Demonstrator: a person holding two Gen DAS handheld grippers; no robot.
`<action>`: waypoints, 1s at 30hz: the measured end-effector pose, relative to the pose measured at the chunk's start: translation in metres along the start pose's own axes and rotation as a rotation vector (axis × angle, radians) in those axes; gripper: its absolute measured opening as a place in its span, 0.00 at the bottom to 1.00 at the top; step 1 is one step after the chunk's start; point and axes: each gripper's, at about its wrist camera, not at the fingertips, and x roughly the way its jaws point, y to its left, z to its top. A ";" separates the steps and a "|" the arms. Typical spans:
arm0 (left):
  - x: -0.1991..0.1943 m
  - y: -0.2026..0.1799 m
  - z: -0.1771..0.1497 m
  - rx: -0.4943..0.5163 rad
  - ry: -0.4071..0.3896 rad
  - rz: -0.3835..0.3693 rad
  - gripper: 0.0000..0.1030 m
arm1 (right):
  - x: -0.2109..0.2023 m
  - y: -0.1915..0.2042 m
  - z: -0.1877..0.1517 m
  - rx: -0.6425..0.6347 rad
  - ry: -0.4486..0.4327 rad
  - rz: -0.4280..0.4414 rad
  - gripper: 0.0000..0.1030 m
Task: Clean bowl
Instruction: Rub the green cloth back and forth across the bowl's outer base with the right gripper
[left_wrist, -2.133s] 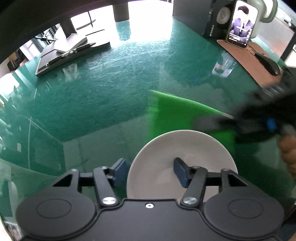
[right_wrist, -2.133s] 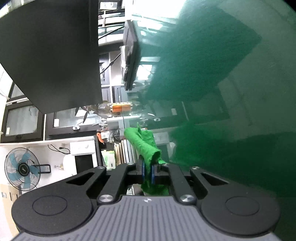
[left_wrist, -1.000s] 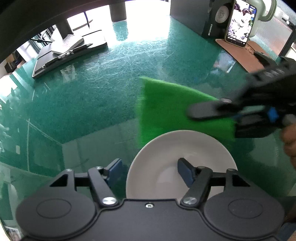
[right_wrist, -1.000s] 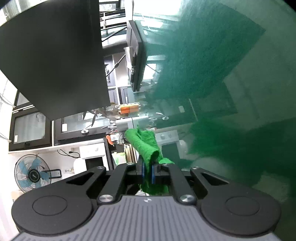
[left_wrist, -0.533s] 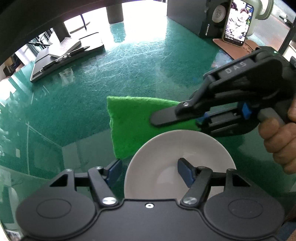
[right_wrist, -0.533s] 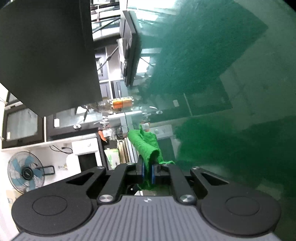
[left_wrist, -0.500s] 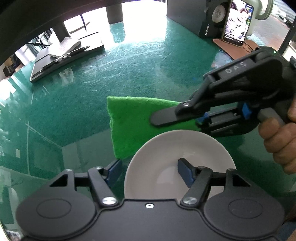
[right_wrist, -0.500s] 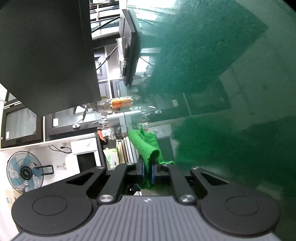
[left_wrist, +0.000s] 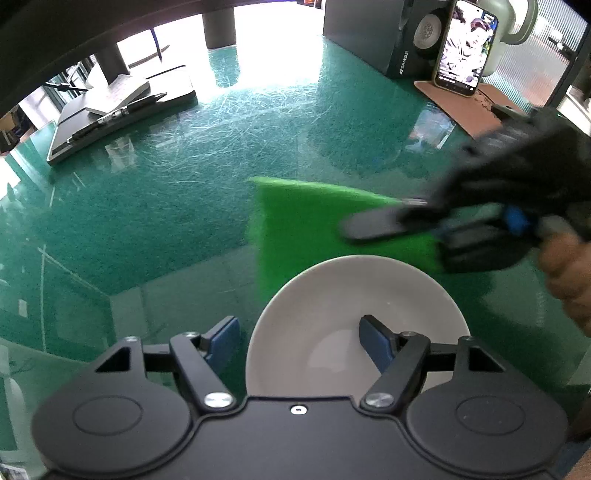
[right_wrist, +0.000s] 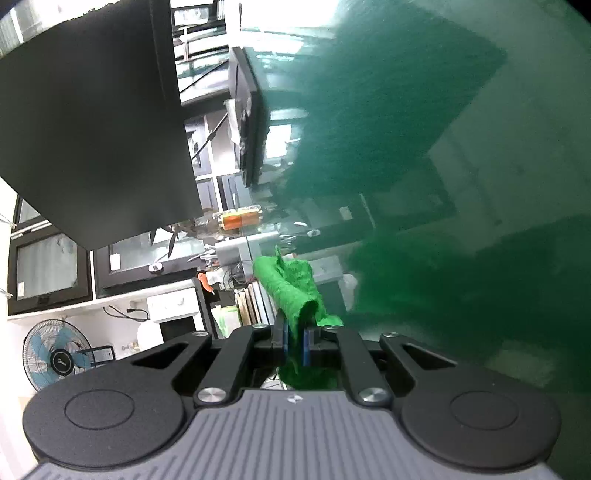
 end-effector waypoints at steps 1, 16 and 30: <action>0.000 0.002 0.000 -0.016 0.004 -0.002 0.74 | 0.009 0.002 0.002 -0.007 0.013 -0.002 0.08; -0.023 0.005 -0.036 -0.221 -0.001 -0.004 0.36 | 0.021 0.007 0.016 -0.038 0.043 -0.020 0.08; -0.010 0.027 0.004 0.145 0.014 0.003 0.31 | -0.075 -0.026 -0.052 0.069 -0.084 0.057 0.08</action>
